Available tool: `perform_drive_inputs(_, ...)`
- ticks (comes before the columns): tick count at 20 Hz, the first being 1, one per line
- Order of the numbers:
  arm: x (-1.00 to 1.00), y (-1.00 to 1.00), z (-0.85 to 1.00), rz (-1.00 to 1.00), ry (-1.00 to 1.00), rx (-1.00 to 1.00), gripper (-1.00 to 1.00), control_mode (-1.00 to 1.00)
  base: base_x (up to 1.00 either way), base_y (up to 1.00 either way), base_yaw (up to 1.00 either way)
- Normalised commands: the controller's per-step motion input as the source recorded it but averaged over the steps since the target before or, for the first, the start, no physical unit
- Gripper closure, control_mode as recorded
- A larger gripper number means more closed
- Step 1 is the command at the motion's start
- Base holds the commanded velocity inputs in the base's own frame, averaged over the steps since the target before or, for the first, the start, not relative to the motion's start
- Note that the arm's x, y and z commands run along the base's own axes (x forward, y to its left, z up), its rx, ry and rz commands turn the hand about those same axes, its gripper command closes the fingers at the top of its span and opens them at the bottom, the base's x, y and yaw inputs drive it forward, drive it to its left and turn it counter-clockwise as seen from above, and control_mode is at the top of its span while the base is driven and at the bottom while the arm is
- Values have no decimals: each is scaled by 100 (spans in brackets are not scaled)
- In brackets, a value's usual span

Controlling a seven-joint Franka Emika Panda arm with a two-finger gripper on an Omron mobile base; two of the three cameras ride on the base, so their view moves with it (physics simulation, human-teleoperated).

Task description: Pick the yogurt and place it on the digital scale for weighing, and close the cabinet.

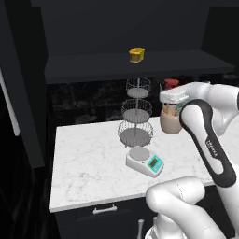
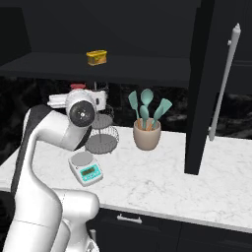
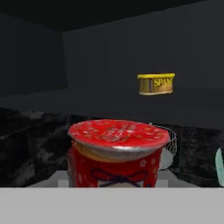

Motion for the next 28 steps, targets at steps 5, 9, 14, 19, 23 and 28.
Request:
perform_drive_inputs(5, 0, 45, -100, 53, -28, -6, 100, -100, 0, 0, 0)
perform_drive_inputs(9, 23, 37, -81, 41, -11, 0, 100, -100, 0, 0, 0)
perform_drive_inputs(14, 64, 28, -44, 31, 8, 0, 100, -100, 0, 0, 0)
perform_drive_inputs(19, 69, 0, -49, 23, 0, 6, 100, -100, 0, 0, 0)
perform_drive_inputs(23, 36, -1, -53, 20, -1, 4, 100, -100, 0, 0, 0)
perform_drive_inputs(28, 15, 0, -59, 7, -2, 0, 100, -100, 0, 0, 0)
